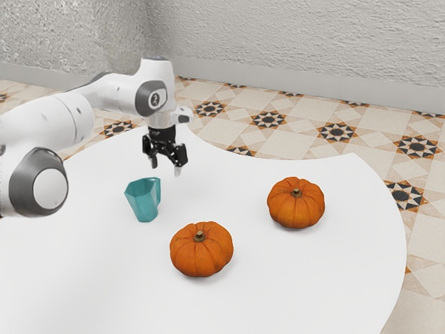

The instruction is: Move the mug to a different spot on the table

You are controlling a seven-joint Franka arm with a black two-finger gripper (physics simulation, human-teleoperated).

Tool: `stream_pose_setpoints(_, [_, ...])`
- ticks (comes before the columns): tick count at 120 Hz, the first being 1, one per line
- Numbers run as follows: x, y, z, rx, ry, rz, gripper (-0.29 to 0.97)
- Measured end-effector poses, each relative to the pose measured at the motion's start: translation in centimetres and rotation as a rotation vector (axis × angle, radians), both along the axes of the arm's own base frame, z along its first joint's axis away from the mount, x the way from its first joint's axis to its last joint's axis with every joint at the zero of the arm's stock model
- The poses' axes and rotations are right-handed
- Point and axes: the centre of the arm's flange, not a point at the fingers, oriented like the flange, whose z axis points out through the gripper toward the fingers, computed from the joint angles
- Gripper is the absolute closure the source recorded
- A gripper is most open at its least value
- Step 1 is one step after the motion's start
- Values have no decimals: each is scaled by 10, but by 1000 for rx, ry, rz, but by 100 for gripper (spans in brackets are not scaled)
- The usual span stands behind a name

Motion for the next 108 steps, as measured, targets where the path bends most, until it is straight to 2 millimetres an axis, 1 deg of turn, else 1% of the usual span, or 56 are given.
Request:
stream_pose_setpoints(5, [1,5,-14,2,5,-2,0])
stream_pose_setpoints(11, [1,12,-24,9,7,-5,0])
stream_pose_setpoints(22, [2,15,-35,22,16,-19,0])
stream_pose_setpoints(34, [5,21,-41,31,20,-23,0])
stream_pose_setpoints(45, [5,24,-50,33,47,-23,0])
stream_pose_setpoints(68, [-2,24,-71,27,137,-28,2])
stream_pose_setpoints(88, [-8,23,-77,31,186,-34,10])
stream_pose_setpoints(108, [-10,22,-77,39,204,-39,23])
